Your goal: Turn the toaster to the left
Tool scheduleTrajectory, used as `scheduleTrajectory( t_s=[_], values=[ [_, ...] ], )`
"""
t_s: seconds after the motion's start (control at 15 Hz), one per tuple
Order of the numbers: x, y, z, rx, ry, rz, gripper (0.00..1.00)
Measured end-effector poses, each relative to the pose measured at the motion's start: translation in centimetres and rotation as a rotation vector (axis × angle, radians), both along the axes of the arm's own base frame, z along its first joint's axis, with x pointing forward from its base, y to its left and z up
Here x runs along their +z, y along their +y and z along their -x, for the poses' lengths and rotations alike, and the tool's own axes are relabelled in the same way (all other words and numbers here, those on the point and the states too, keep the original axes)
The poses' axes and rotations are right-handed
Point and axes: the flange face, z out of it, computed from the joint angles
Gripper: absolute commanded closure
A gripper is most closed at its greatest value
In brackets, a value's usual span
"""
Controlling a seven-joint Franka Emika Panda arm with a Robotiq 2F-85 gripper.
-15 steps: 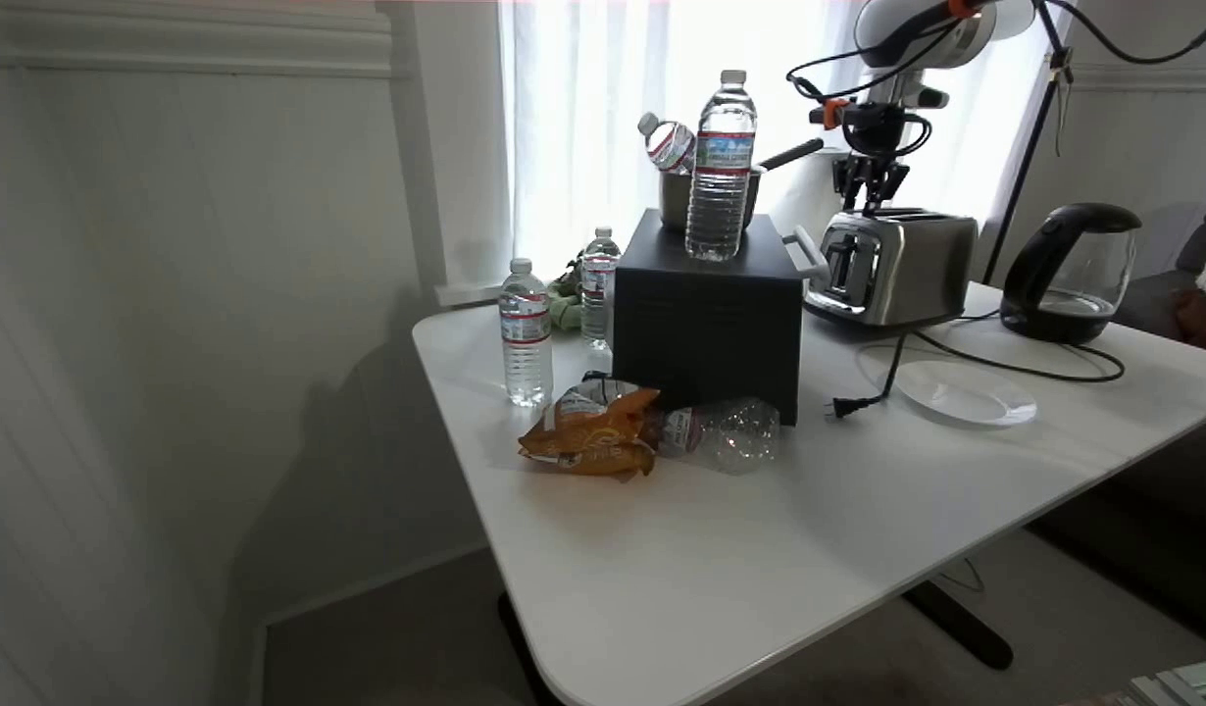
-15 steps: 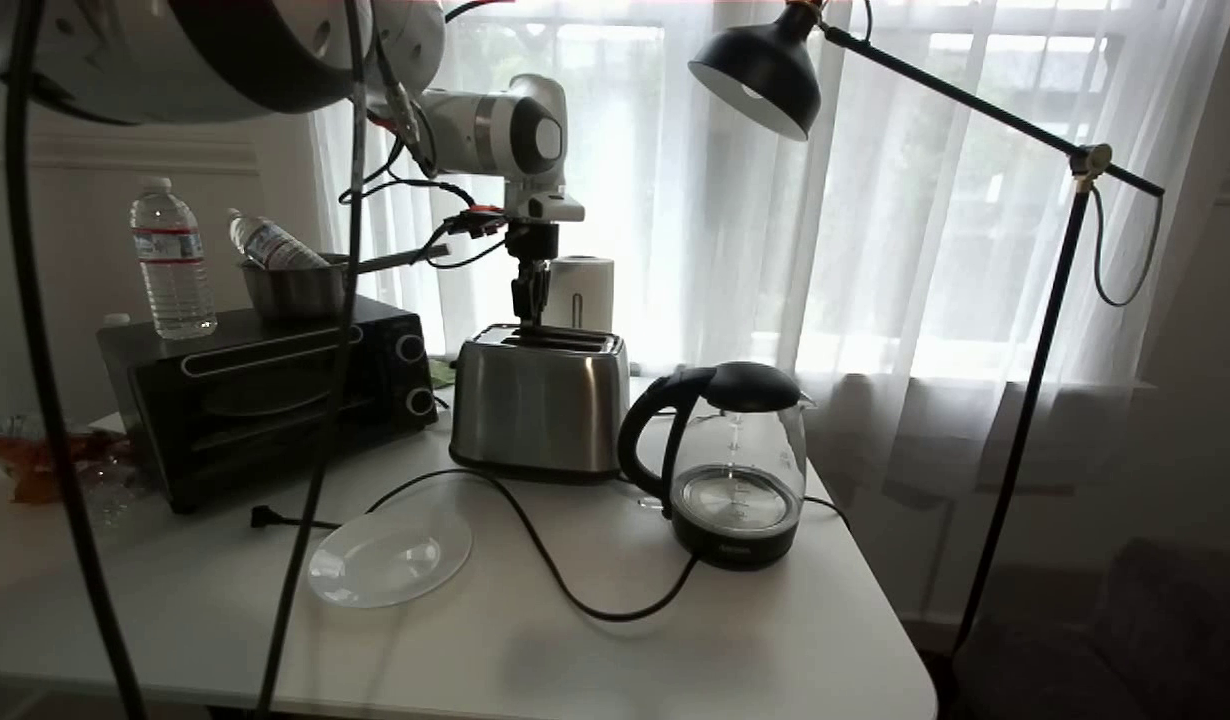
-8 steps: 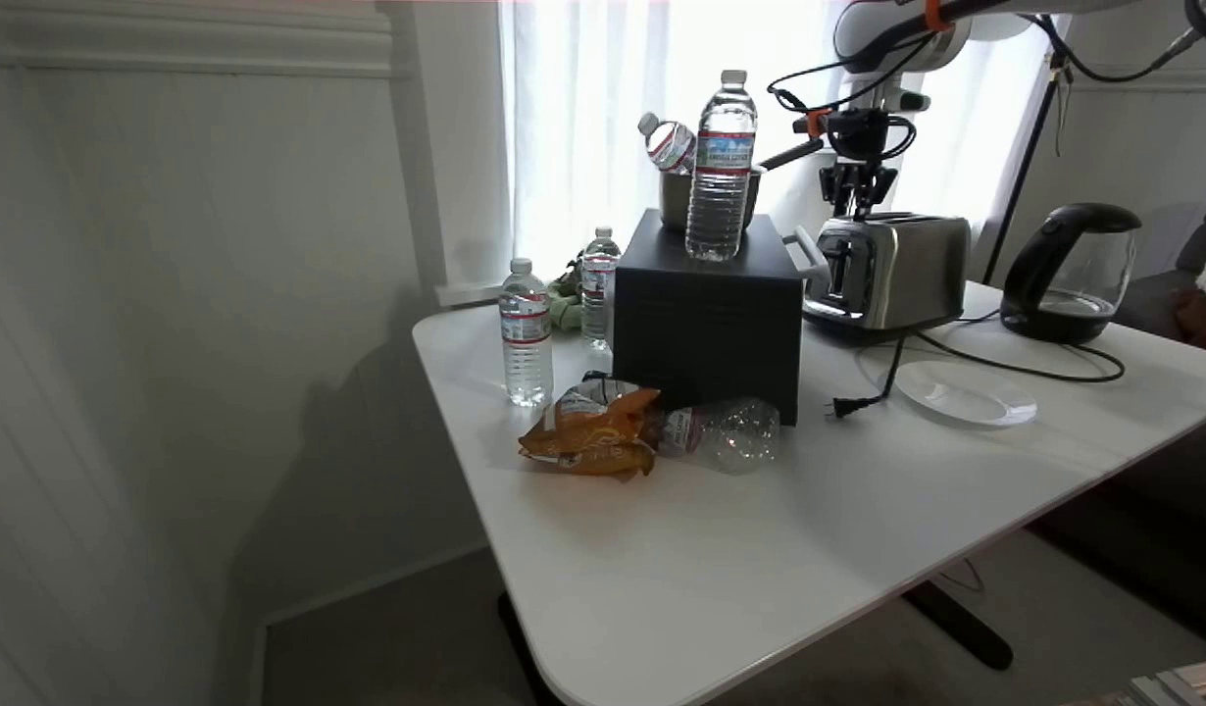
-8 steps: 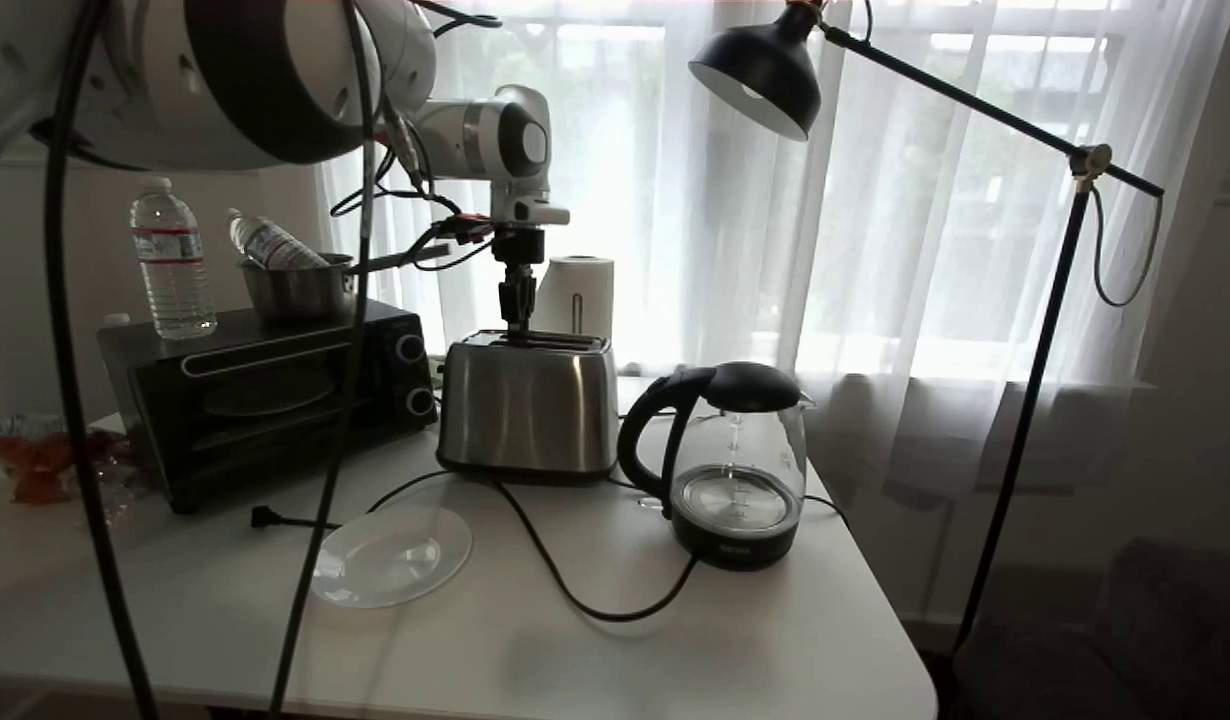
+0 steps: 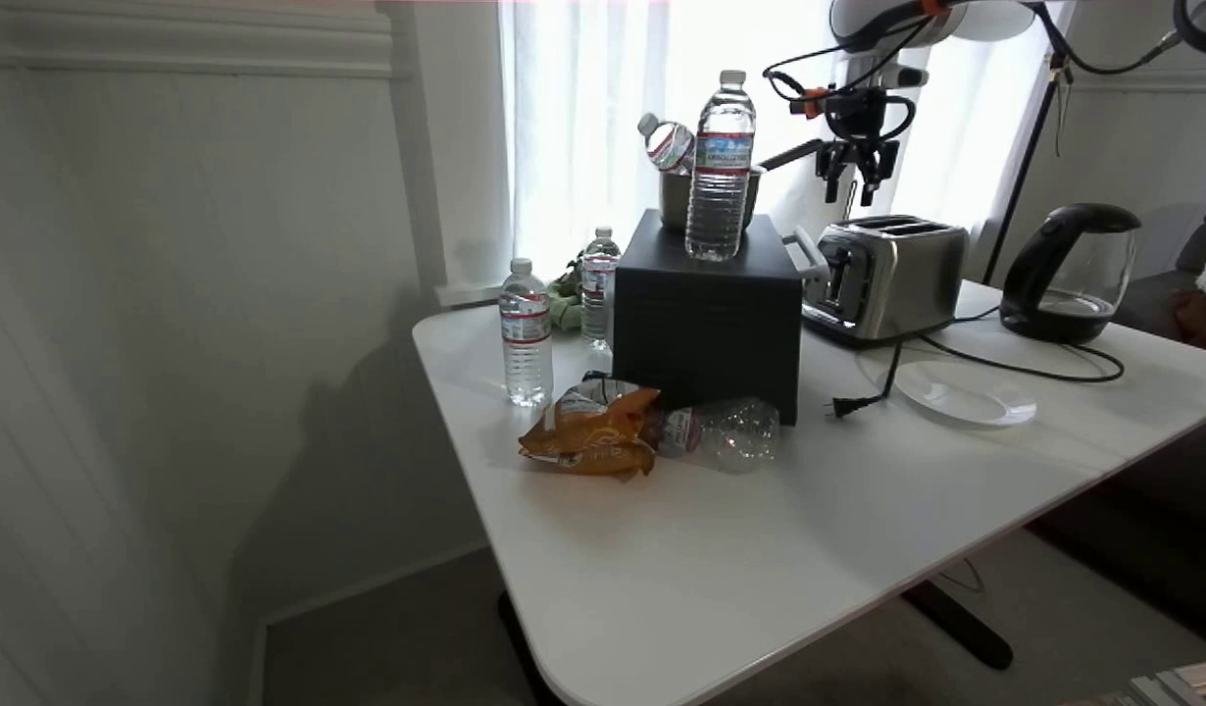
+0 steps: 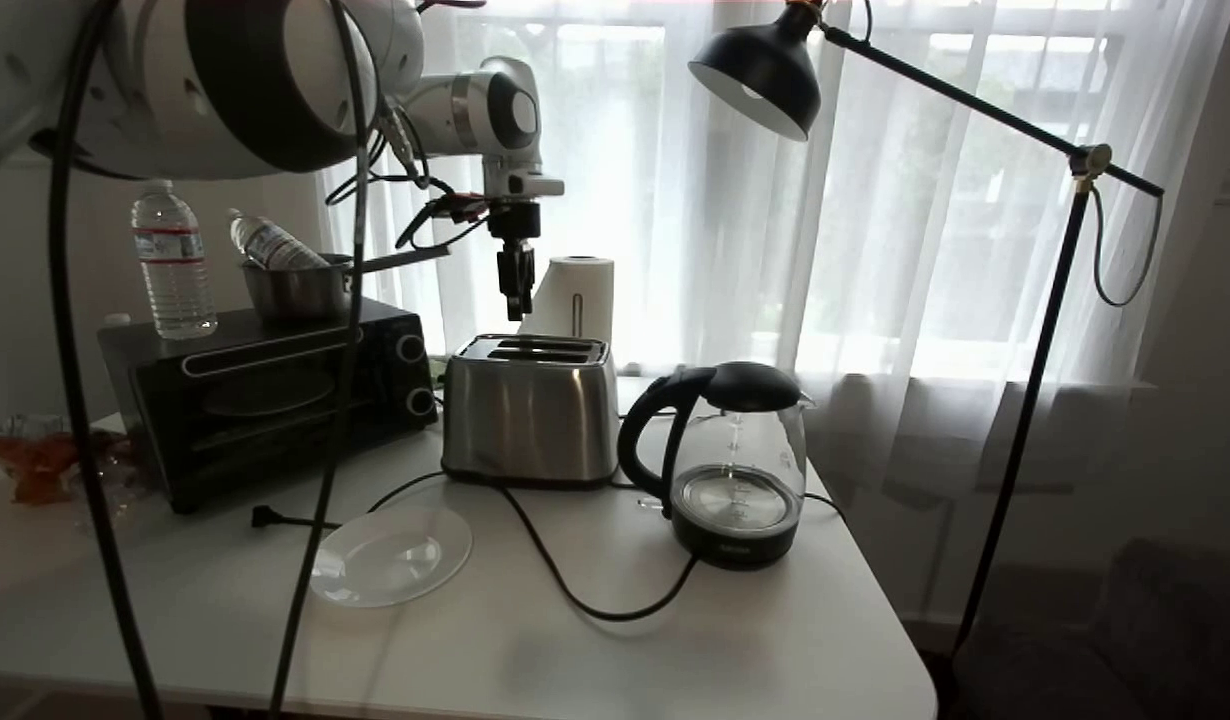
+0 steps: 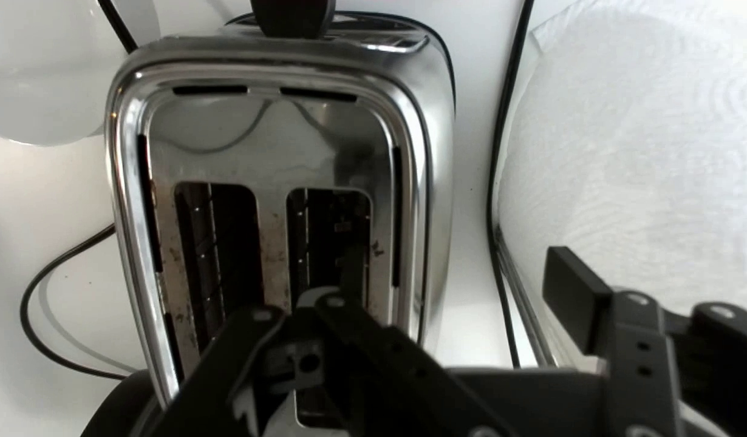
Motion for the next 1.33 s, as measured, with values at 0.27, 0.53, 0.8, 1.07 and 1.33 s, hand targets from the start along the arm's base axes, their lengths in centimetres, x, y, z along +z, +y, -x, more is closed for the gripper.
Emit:
scheduleTrajectory(
  t_s=[0.27,0.53,0.8,1.07,1.33],
  values=[
    [3.8,1.4,0.8,0.161,-0.019,0.033,0.00],
    [6.0,4.4,2.4,0.373,-0.004,0.078,0.00],
    [6.7,7.7,4.7,0.586,0.025,0.116,0.00],
    [6.9,8.8,6.9,0.790,0.051,0.179,0.00],
    [6.9,7.6,8.2,0.975,0.030,0.280,0.00]
  ],
)
